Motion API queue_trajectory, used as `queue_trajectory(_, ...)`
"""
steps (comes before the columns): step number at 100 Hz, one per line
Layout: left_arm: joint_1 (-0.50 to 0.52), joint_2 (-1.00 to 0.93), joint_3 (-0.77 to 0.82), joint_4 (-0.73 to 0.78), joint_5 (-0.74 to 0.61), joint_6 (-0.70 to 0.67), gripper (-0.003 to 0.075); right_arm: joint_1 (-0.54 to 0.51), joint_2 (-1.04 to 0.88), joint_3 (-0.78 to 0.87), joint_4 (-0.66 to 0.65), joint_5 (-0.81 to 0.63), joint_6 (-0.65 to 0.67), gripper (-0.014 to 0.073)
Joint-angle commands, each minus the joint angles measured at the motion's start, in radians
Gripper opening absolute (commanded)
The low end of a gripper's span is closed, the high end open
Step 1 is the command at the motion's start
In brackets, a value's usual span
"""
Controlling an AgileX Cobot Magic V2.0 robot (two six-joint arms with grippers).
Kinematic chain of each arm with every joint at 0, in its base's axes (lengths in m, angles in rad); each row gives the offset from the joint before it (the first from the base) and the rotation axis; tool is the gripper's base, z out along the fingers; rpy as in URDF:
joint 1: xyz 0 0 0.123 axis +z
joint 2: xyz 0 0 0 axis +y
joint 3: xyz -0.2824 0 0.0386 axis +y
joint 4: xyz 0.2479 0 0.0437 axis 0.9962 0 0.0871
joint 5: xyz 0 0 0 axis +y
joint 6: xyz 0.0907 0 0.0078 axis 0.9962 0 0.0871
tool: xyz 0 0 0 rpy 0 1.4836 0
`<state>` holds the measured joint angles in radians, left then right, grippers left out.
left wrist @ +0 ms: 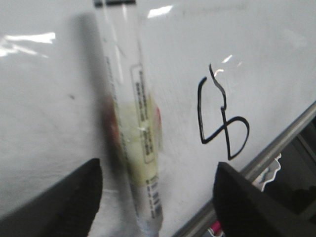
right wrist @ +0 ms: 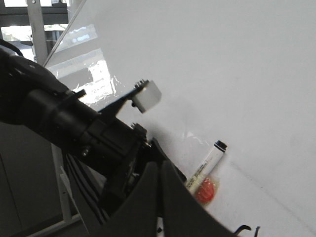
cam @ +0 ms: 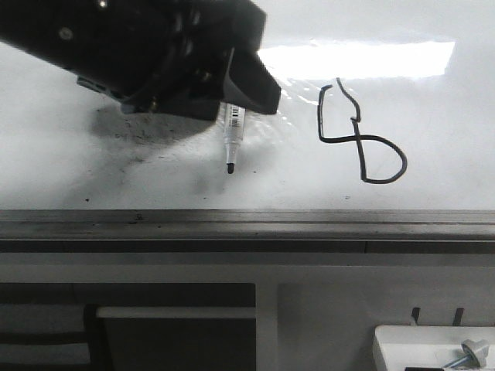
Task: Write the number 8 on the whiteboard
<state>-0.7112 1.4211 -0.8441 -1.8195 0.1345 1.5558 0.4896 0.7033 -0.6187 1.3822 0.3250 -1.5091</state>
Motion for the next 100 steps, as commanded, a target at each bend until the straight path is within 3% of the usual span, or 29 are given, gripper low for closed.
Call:
queue_trajectory(1, 0.021, -0.097, -0.009, -0.046, -0.128, -0.004, 0.0603, -0.001, -0.035, -0.017, -0.019, -0.059, 0.001, -0.0063)
queue_trajectory(18, 0.021, -0.378, 0.112, -0.004, -0.128, -0.004, 0.0595, -0.001, -0.212, 0.107, -0.056, -0.190, 0.001, -0.0064)
queue_trajectory(27, 0.021, -0.562, 0.214, 0.031, -0.120, -0.004, 0.0523, -0.001, -0.339, 0.219, -0.056, -0.229, 0.001, -0.0064)
queue_trajectory(34, 0.021, -0.702, 0.296, 0.033, -0.120, -0.004, 0.0393, -0.001, -0.439, 0.304, -0.056, -0.239, 0.001, -0.0064)
queue_trajectory(49, 0.021, -0.976, 0.442, 0.037, -0.126, -0.002, -0.0019, -0.001, -0.619, 0.422, -0.046, -0.218, 0.001, -0.0064)
queue_trajectory(74, 0.021, -1.295, 0.568, 0.046, -0.123, -0.002, -0.0020, -0.001, -0.727, 0.432, 0.065, -0.167, 0.001, -0.0064)
queue_trajectory(100, 0.021, -1.361, 0.577, -0.001, -0.068, -0.004, -0.0020, -0.001, -0.727, 0.432, 0.069, -0.167, 0.001, -0.0064)
